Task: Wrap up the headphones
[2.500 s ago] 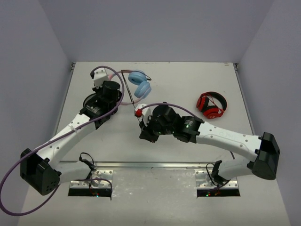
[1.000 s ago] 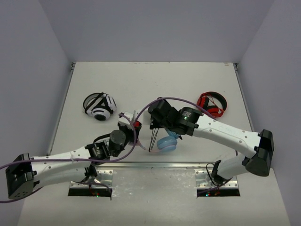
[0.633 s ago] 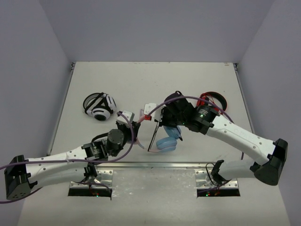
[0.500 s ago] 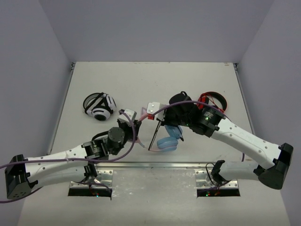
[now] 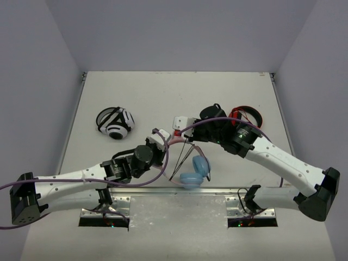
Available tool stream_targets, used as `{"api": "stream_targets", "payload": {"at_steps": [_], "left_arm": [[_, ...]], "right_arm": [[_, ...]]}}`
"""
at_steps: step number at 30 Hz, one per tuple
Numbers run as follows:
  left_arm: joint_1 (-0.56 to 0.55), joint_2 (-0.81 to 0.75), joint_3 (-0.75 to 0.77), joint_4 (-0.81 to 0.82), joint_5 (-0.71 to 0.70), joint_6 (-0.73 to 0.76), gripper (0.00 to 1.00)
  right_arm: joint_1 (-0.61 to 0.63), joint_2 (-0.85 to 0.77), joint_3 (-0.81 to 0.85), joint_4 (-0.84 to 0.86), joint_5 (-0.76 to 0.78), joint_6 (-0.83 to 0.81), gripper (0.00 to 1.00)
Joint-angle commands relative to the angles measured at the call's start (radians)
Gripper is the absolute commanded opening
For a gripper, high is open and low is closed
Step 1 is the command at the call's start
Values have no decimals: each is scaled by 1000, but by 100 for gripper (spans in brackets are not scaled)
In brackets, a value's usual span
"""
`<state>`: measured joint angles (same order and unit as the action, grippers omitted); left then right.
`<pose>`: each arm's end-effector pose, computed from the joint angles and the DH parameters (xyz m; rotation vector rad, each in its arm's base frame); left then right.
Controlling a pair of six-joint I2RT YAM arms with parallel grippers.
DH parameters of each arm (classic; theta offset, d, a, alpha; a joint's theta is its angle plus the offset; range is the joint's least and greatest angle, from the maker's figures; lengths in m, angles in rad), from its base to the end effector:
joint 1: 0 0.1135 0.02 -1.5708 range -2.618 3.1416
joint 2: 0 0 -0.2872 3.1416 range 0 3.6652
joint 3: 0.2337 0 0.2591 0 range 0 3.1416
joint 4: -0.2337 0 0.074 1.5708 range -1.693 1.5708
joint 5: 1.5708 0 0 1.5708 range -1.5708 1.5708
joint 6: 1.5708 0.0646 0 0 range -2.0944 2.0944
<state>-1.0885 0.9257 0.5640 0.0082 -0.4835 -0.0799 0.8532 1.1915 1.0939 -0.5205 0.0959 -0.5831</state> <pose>0.1321 -0.1875 0.2645 0.6218 1.7911 -0.3339 0.1908 0.2092 0.3353 -1.3972 1.6812 0.0479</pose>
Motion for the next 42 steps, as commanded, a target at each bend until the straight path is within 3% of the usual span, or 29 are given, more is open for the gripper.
{"api": "stream_targets", "payload": {"at_steps": [1,2,4,5,20,25,30,37,42], "left_arm": [[-14,-37,7,39,36,-11,0],[-13,-39,11,33,31,-12,0],[-14,-48,19,15,17,-18,0],[-14,-51,20,10,14,-24,0],[-14,-126,114,-145,6,-54,0],[-14,-165,152,-134,3,-40,1],[-14,-188,183,-88,-112,-31,0],[1,-121,257,-50,-72,20,0],[94,-77,286,-27,71,39,0]], "right_arm": [[-17,-14,24,54,24,-15,23],[-20,-12,23,41,19,-14,21],[-28,-6,27,25,-17,2,3],[-32,-3,24,25,-30,6,1],[-132,-36,-123,194,-21,23,2],[-141,-32,-138,189,-90,58,7],[-148,-43,-138,197,-194,120,15],[-151,-52,-129,223,-308,232,24],[-180,-66,-163,251,-311,270,37]]}}
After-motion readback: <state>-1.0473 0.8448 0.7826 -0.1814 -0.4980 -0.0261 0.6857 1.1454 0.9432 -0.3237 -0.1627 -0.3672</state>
